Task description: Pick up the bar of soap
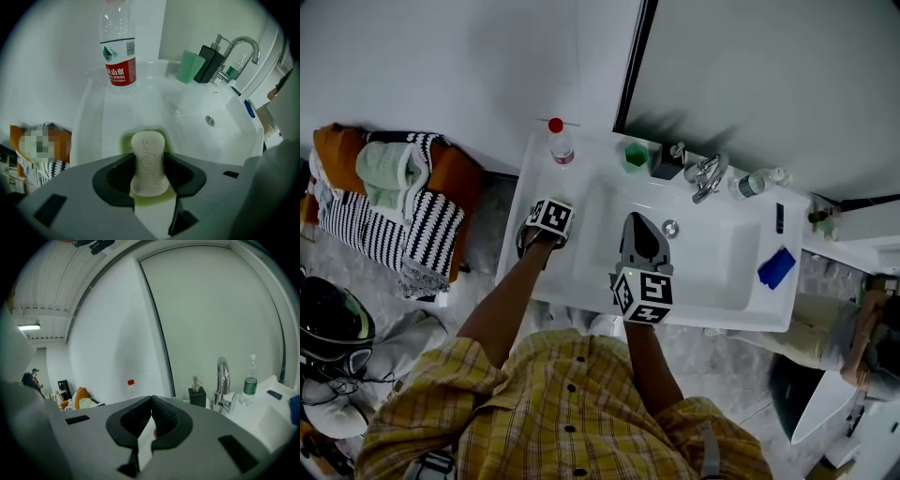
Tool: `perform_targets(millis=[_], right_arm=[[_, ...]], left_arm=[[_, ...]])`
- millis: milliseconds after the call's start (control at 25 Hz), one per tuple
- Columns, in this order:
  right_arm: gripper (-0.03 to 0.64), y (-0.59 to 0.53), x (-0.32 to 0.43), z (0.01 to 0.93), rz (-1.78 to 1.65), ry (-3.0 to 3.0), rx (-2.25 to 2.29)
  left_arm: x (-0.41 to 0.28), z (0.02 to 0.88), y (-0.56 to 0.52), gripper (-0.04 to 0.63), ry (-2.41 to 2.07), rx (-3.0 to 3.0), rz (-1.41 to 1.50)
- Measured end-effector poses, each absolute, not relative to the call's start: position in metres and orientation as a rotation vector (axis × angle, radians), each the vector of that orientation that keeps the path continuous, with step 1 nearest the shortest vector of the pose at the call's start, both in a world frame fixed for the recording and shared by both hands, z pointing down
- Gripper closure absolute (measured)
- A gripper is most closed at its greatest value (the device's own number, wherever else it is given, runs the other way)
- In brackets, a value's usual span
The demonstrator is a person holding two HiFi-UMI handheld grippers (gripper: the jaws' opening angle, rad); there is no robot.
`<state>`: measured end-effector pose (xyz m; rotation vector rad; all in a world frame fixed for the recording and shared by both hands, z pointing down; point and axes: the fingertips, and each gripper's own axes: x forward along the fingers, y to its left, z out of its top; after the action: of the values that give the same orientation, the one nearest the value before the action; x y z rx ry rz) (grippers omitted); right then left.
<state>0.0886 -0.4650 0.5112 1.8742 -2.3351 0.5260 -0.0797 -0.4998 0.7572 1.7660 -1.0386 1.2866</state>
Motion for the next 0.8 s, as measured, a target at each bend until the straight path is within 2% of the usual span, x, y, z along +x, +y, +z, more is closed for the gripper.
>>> perform_targets(millis=[400, 800], right_arm=[[0.597, -0.46, 0.094, 0.509, 0.522, -2.331, 1.891], [0.597, -0.451, 0.101, 0.501, 0.532, -2.334, 1.915]], left_arm=[[-0.079, 0.761, -0.499, 0.402, -0.968, 1.708, 1.381], [-0.078, 0.752, -0.501, 0.405, -1.012, 1.744, 1.275]])
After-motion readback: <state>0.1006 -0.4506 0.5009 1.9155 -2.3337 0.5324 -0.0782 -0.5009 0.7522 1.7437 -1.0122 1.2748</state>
